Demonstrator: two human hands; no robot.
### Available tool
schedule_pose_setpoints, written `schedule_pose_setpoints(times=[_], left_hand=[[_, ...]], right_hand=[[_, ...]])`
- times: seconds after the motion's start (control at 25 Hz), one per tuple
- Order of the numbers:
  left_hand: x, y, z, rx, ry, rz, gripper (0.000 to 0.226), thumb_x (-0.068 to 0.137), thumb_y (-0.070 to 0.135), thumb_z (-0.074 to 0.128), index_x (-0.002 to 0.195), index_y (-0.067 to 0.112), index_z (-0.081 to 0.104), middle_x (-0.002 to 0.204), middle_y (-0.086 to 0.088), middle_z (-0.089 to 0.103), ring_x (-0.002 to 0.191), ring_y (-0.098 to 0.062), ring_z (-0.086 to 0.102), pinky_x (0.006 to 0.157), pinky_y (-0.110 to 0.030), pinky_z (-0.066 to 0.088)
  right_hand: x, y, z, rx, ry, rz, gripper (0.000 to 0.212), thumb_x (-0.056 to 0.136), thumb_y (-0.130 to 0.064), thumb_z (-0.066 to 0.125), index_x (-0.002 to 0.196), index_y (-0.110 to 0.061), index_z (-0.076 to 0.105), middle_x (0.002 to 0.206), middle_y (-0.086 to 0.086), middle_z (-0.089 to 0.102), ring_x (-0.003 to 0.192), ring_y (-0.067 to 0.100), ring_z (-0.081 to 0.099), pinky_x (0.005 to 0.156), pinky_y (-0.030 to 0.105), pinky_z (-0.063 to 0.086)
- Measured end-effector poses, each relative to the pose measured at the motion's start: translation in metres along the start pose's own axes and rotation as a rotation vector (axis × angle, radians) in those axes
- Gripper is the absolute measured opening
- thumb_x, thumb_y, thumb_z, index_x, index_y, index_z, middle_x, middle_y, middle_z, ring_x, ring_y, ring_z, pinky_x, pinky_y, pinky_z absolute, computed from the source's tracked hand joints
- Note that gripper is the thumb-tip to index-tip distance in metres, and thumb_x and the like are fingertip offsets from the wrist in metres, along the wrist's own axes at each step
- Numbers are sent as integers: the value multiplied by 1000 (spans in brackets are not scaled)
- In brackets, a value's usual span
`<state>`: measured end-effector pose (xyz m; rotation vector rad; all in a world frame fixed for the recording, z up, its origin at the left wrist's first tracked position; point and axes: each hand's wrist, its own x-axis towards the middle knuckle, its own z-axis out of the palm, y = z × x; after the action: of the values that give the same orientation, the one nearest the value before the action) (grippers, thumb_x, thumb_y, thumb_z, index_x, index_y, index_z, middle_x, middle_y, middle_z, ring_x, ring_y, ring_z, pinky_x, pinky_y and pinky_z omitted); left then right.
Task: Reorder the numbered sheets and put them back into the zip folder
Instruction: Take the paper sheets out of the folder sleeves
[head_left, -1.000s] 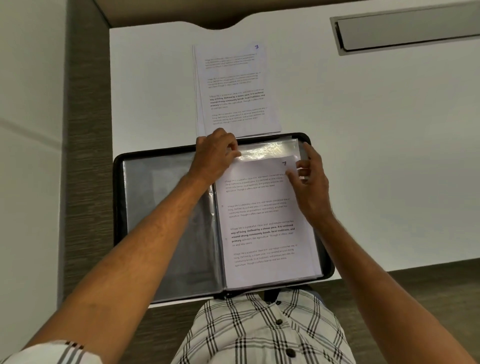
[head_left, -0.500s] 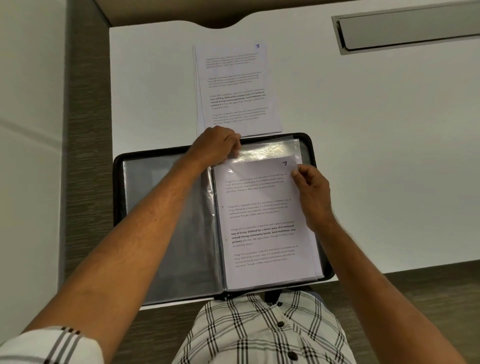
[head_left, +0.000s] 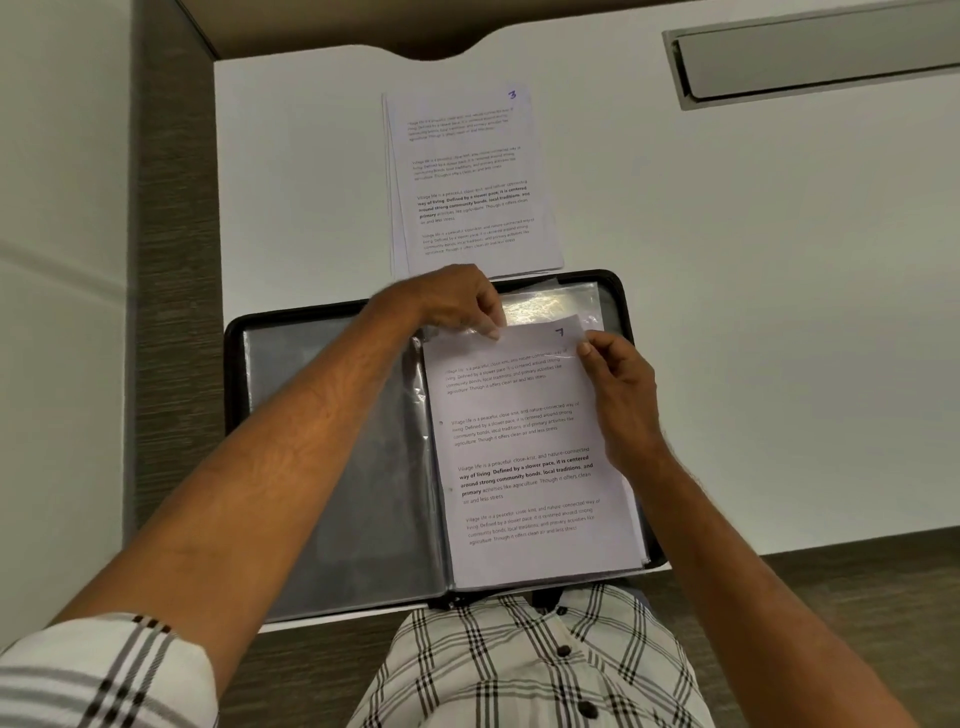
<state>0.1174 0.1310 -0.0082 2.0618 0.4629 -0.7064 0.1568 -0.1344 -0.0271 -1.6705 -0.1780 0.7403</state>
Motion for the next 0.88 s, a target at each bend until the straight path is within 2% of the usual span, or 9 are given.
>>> schedule_pose_setpoints(times=[0.16,0.24,0.32,0.44,0.6,0.68,0.72,0.8,0.88], left_hand=[[5,-4,3,46,116,88,9,86,20,79,95,17,80,88,11,74,84,-1,65,86,-28,53],[6,-7,-3,26,202,111,7,87,22,79,94,20,80,89,13,74,85,1,66,92,-32,55],[9,-9,-12,27,363,116,6,87,29,78,92,26,79,89,19,72,86,3,63,96,-40,54],[15,-4,-31,-21,590,97,4,87,36,75,86,33,76,85,25,69,90,-3,62,103,-52,46],[23,-4,-57,-202,711,92,6,81,47,76,77,49,72,85,29,71,94,-7,66,103,-53,47],[23,-10,-62,-323,715,128,5,82,40,79,85,41,76,91,21,74,96,-8,67,102,-46,51],[21,-14,-61,-399,708,136,9,85,31,81,92,34,77,94,16,73,95,-5,66,99,-38,53],[14,-25,-57,-547,684,99,22,88,19,79,109,19,73,99,9,68,92,-3,62,87,-25,53],[7,-41,-51,-676,643,5,34,90,20,77,123,20,66,105,5,65,95,-8,63,79,-26,52]], right_hand=[[2,0,-3,33,-13,19,18,108,-21,58,120,-13,67,109,0,77,96,22,77,78,32,64],[3,3,-6,23,-21,52,18,107,-19,59,122,-11,66,112,2,77,97,23,77,80,37,65],[2,8,-9,-10,-37,95,17,106,-19,61,121,-13,65,113,1,77,96,23,78,82,41,66],[0,16,-12,-59,-59,124,18,105,-21,63,122,-14,65,116,0,77,96,22,78,83,43,66],[1,23,-13,-90,-42,152,19,104,-25,64,119,-14,68,115,-2,78,98,18,77,87,41,65],[1,24,-13,-63,-30,167,17,105,-24,64,117,-13,70,111,-2,79,97,19,77,86,38,65],[2,23,-13,-44,-29,168,17,105,-22,63,117,-13,70,110,-2,79,97,19,77,85,36,64],[1,23,-13,-33,-32,163,17,105,-22,63,118,-13,70,109,-2,79,96,19,77,82,32,64],[1,24,-13,-42,-36,163,19,105,-23,63,119,-13,70,111,-2,79,96,19,77,81,32,63]])
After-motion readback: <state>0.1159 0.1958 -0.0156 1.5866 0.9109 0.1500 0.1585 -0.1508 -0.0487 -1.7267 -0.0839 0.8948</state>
